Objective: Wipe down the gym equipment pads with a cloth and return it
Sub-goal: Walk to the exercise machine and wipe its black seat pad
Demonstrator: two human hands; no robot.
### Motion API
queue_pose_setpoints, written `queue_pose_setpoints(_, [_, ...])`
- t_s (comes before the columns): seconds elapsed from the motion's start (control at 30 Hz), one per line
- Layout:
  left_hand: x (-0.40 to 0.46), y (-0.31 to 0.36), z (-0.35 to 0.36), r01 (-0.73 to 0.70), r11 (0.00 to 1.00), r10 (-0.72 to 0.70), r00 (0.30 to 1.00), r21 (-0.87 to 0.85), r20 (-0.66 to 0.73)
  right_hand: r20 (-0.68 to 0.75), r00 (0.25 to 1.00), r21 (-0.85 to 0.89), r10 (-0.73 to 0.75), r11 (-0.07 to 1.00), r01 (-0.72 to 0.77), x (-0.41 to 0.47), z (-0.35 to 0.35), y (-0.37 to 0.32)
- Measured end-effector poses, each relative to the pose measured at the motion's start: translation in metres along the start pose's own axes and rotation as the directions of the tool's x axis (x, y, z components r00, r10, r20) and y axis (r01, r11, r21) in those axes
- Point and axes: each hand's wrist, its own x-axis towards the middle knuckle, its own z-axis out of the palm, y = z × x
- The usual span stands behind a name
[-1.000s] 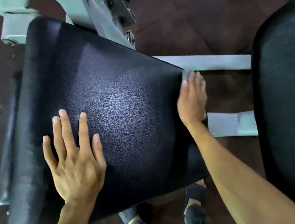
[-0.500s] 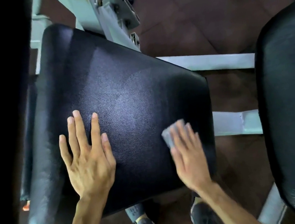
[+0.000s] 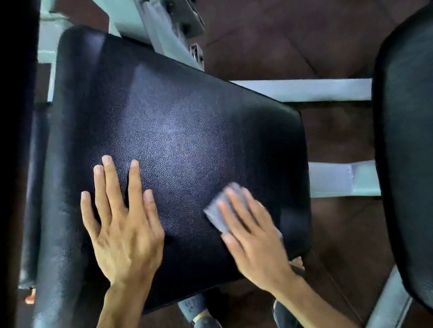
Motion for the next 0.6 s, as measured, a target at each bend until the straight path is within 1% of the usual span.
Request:
queue_pose_setpoints(0.07, [0.000, 0.000, 0.001, 0.000, 1.000, 0.000, 1.000, 0.002, 0.007, -0.018, 0.979, 0.044, 0.204, 0.978, -0.203, -0.033, 0.005, 0.037])
queue_pose_setpoints(0.13, [0.000, 0.000, 0.001, -0.002, 1.000, 0.002, 1.000, 0.003, 0.009, -0.062, 0.913, 0.092, 0.402, 0.913, -0.396, -0.023, 0.004, 0.060])
queue_pose_setpoints(0.17, [0.000, 0.000, 0.001, -0.004, 1.000, 0.004, 1.000, 0.009, 0.004, -0.109, 0.866, 0.112, 0.487, 0.872, -0.477, -0.006, 0.003, 0.067])
queue_pose_setpoints(0.23, [0.000, 0.000, 0.001, -0.006, 1.000, 0.006, 1.000, 0.012, -0.003, -0.159, 0.721, 0.206, 0.674, 0.737, -0.644, 0.042, -0.005, 0.076])
queue_pose_setpoints(0.27, [0.000, 0.000, 0.001, -0.008, 1.000, 0.009, 1.000, 0.009, -0.005, -0.158, 0.657, 0.239, 0.737, 0.674, -0.699, 0.068, -0.009, 0.081])
queue_pose_setpoints(0.3, [0.000, -0.001, 0.002, -0.011, 1.000, 0.011, 1.000, 0.011, -0.005, -0.157, 0.626, 0.240, 0.764, 0.645, -0.726, 0.094, -0.013, 0.084])
queue_pose_setpoints(0.33, [-0.001, -0.001, 0.002, -0.013, 1.000, 0.013, 1.000, 0.017, -0.003, -0.161, 0.632, 0.216, 0.758, 0.652, -0.727, 0.120, -0.017, 0.083])
queue_pose_setpoints(0.37, [-0.001, -0.001, 0.003, -0.014, 1.000, 0.014, 1.000, 0.025, 0.000, -0.168, 0.679, 0.178, 0.714, 0.700, -0.692, 0.145, -0.020, 0.075])
queue_pose_setpoints(0.43, [0.000, -0.002, 0.003, -0.018, 0.999, 0.018, 1.000, 0.033, 0.007, -0.175, 0.830, 0.091, 0.529, 0.849, -0.521, 0.190, -0.024, 0.039])
queue_pose_setpoints(0.47, [0.000, -0.001, 0.003, -0.022, 0.999, 0.022, 1.000, 0.029, 0.008, -0.169, 0.883, 0.070, 0.438, 0.899, -0.432, 0.206, -0.025, 0.016])
queue_pose_setpoints(0.53, [0.001, -0.001, 0.004, -0.017, 1.000, 0.017, 1.000, 0.007, -0.006, -0.139, 0.946, 0.069, 0.293, 0.956, -0.286, 0.220, -0.026, -0.025])
queue_pose_setpoints(0.6, [0.002, -0.002, 0.002, -0.006, 0.999, 0.005, 1.000, -0.052, -0.021, -0.101, 0.991, 0.043, 0.090, 0.995, -0.086, 0.202, -0.025, -0.049])
